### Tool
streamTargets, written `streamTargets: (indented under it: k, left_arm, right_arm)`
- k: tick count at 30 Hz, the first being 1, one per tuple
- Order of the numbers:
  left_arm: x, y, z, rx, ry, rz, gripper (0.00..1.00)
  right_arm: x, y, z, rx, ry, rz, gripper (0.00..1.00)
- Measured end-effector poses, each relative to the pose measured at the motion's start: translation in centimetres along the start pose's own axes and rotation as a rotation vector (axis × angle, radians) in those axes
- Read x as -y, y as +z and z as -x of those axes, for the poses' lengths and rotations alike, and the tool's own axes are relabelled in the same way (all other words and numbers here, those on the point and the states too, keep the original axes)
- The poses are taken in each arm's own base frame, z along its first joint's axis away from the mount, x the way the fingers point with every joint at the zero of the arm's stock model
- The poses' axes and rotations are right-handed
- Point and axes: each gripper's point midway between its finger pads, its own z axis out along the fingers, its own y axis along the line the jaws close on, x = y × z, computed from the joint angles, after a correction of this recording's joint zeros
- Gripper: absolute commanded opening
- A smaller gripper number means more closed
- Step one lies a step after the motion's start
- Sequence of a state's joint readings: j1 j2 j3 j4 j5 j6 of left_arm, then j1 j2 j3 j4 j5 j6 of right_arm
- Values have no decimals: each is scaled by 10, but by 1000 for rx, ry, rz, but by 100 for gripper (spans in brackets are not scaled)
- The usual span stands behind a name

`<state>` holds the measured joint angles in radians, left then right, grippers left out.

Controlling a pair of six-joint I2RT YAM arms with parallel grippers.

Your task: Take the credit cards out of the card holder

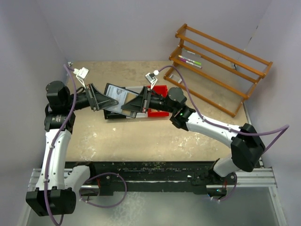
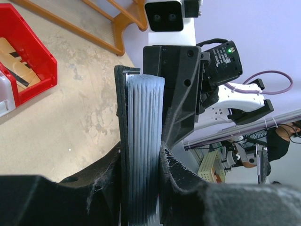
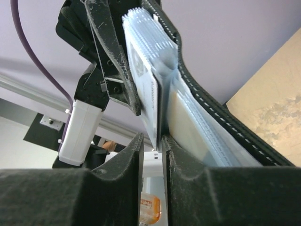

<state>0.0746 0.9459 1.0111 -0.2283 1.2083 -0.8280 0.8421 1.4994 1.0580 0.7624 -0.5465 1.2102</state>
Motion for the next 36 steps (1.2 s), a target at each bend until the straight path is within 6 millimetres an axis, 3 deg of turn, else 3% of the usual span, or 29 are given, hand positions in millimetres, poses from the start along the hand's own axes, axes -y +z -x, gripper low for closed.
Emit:
streamTargets:
  k: [5,15,22,28,36]
  left_arm:
    - [2,-2,-3,7,16,-2,16]
    - [6,-3,-6,5,-1,-37,40]
    - [21,-6,-9,-14,-9,-89,40]
    - [24,-7,-11,-26,-24,-105,33]
    - [27,-5,-18,-59,-58,-123,32]
  right_arm:
    - [4,1,-3,-17,23,-4,0]
    - [1,0,-6,-44,20,20,0]
    - [-10,0,-9,-54,2,68,0]
    - [-11,-3,-12,-49,-3,86,0]
    - [-15,-16,-19,-20,-13,98,0]
